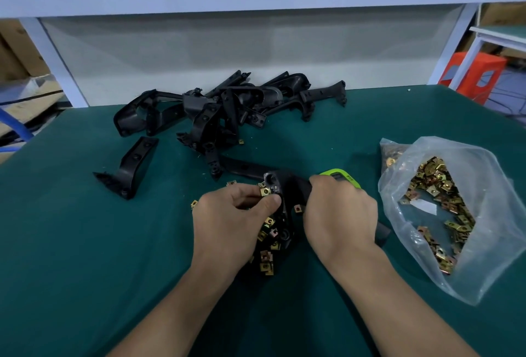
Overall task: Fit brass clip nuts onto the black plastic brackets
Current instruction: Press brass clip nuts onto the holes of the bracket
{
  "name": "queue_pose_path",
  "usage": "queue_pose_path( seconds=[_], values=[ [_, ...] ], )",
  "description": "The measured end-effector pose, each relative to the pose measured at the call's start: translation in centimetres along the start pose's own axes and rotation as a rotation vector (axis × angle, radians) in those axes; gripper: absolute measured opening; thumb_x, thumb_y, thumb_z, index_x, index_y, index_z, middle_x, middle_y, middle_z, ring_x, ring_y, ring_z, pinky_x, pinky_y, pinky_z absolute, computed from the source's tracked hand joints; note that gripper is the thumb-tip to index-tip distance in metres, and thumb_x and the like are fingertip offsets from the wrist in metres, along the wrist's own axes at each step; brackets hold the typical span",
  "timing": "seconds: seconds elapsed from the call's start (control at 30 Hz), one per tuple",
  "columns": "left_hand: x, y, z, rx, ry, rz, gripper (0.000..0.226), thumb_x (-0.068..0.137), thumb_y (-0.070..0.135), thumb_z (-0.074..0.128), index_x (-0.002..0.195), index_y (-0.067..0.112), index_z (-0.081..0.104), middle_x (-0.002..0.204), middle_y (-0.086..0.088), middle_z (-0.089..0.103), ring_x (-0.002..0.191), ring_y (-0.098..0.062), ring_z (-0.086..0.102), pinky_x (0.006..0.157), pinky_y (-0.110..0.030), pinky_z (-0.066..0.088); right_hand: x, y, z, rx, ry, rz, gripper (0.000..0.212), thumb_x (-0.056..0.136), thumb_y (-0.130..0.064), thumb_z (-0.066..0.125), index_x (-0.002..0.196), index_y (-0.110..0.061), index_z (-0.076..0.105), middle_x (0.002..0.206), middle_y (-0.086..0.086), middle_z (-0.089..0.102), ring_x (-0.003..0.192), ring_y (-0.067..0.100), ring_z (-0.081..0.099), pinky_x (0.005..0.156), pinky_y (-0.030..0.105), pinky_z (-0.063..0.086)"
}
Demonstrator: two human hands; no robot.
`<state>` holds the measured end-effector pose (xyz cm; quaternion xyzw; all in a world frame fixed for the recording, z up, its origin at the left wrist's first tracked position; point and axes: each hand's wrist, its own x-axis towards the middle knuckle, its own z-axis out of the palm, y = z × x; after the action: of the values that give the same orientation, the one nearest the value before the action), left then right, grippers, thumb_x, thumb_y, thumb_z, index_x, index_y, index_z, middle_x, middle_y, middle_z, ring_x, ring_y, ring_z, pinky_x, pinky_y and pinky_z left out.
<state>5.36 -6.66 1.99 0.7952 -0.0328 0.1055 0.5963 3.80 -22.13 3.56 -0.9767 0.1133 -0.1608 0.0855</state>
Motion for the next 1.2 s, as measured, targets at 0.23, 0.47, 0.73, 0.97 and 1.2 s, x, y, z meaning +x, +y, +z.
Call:
queue_pose_path(
  seconds=[0.23, 0.47, 0.73, 0.97, 1.2],
  values=[
    [-0.6, 0.2, 0.6, -0.038, 0.010, 0.011, 0.012, 0.078, 0.030, 0.087, 0.083, 0.033, 0.078, 0.077, 0.025, 0.074, 0.075, 0.008, 0.070, 0.064, -0.003, 0.047, 0.2, -0.1, 0.1, -0.034, 0.032, 0.026, 0.021, 0.085, -0.015, 0.058, 0.081, -0.026, 0.041, 0.084, -0.001, 0.063, 0.065, 0.025, 0.041, 0.059, 0.031, 0.032],
    [-1.2, 0.8, 1.3, -0.004, 0.095, 0.012, 0.016, 0.076, 0.030, 0.088, 0.078, 0.036, 0.074, 0.076, 0.033, 0.071, 0.072, 0.013, 0.067, 0.060, -0.001, 0.044, 0.0, -0.5, 0.6, -0.069, 0.011, 0.007, 0.026, 0.081, -0.008, 0.059, 0.081, -0.027, 0.041, 0.063, -0.007, 0.036, 0.061, 0.023, 0.041, 0.052, 0.031, 0.026],
    [-0.9, 0.8, 1.5, 0.050, 0.114, -0.016, 0.013, 0.077, 0.031, 0.082, 0.072, 0.029, 0.070, 0.068, 0.027, 0.069, 0.061, 0.008, 0.065, 0.053, -0.005, 0.044, -0.1, -0.7, 1.0, -0.010, 0.004, -0.005, 0.031, 0.080, -0.010, 0.061, 0.075, -0.026, 0.035, 0.069, -0.007, 0.052, 0.059, 0.024, 0.040, 0.046, 0.029, 0.017],
    [-0.7, 0.3, 1.3, 0.101, 0.053, 0.037, 0.047, 0.092, 0.034, 0.065, 0.051, 0.025, 0.044, 0.040, 0.012, 0.042, 0.040, -0.005, 0.037, 0.043, -0.017, 0.030, -0.6, -1.4, 0.9, 0.092, 0.034, -0.109, 0.021, 0.082, -0.018, 0.064, 0.095, -0.031, 0.054, 0.072, -0.006, 0.062, 0.069, 0.022, 0.064, 0.046, 0.029, 0.023],
    [0.8, -0.9, 0.2, 0.134, 0.050, 0.091, 0.049, 0.096, 0.042, 0.061, 0.055, 0.020, 0.046, 0.045, 0.011, 0.043, 0.043, -0.004, 0.037, 0.044, -0.023, 0.033, 0.3, -0.1, 0.8, 0.316, -0.028, -0.194, 0.026, 0.089, -0.034, 0.065, 0.115, -0.033, 0.058, 0.078, -0.008, 0.065, 0.078, 0.025, 0.062, 0.060, 0.034, 0.038]
  ],
)
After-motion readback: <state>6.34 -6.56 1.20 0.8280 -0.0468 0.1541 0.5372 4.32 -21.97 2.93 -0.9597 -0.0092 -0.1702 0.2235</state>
